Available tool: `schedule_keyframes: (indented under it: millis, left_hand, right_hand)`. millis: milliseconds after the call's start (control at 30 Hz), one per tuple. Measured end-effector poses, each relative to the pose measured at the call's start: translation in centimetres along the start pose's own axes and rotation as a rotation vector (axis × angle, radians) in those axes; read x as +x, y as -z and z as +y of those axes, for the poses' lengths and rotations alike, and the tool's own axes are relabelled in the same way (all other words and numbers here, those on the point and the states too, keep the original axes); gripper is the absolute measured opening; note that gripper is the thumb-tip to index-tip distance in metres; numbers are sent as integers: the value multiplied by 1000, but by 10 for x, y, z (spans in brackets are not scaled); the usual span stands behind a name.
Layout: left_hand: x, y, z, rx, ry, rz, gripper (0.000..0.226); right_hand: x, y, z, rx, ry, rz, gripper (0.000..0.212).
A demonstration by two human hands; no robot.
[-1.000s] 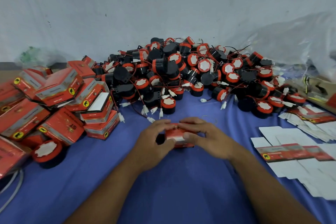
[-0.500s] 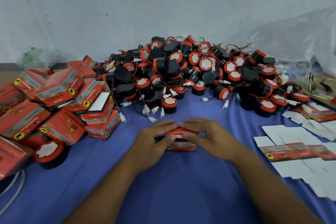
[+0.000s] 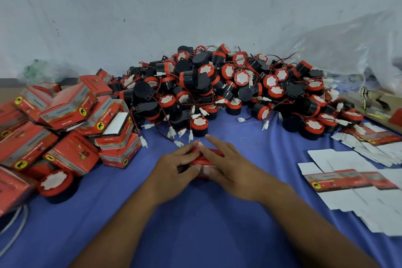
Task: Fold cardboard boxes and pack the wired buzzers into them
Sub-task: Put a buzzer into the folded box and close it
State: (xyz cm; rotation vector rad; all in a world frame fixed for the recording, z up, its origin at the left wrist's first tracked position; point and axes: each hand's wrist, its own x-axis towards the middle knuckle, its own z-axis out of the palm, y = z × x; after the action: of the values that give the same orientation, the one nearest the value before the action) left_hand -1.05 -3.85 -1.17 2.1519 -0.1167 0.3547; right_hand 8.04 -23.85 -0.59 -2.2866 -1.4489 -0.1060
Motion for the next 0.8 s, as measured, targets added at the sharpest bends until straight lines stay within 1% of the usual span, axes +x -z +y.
schedule_keyframes:
  millis: [100, 167, 267, 333, 367, 400, 467, 500, 567, 600, 633, 667, 733, 767, 800]
  left_hand:
    - [1, 5, -6, 111, -29, -44, 54]
    - [1, 4, -9, 161, -62, -32, 55]
    - [-1, 3, -10, 197, -110, 29, 51]
    - [-1, 2, -9, 220, -129, 38, 52]
    - [-1, 2, -8, 224, -136, 39, 52]
    - [-1, 1, -7, 220, -139, 41, 52]
    - [-2, 1, -6, 204, -130, 59, 48]
    - [-2, 2, -5, 200, -118, 70, 46]
    - [-3, 2, -6, 199, -106, 75, 45]
    - [-3, 2, -6, 207, -113, 75, 44]
    - [-2, 1, -6, 224, -129, 76, 44]
    - [-2, 0, -5, 247, -150, 76, 44]
    - [-1, -1, -5, 275, -177, 78, 47]
    - [0, -1, -5, 276, -175, 77, 48]
    - [1, 0, -5, 274, -168, 76, 49]
  right_hand:
    - [1, -1, 0, 13, -1, -28, 70]
    - [1, 0, -1, -4, 2, -23, 69]
    - [4, -1, -11, -134, -2, 2, 66]
    - [4, -6, -16, -204, -64, 6, 66]
    - [4, -10, -17, -127, -102, 8, 64]
    - [3, -12, -18, 41, -131, 19, 60]
    - [1, -12, -15, 445, -155, 93, 48]
    - [0, -9, -12, 590, -182, 134, 40]
    - [-1, -5, -9, 781, -240, 208, 30]
    - [-1, -4, -9, 803, -241, 244, 29]
    - [-2, -4, -9, 770, -212, 265, 28]
    - [-1, -5, -10, 673, -153, 275, 28]
    - [2, -7, -14, 344, 16, 306, 33]
    - [3, -7, -14, 217, 78, 330, 35]
    - [4, -7, -14, 172, 112, 340, 35]
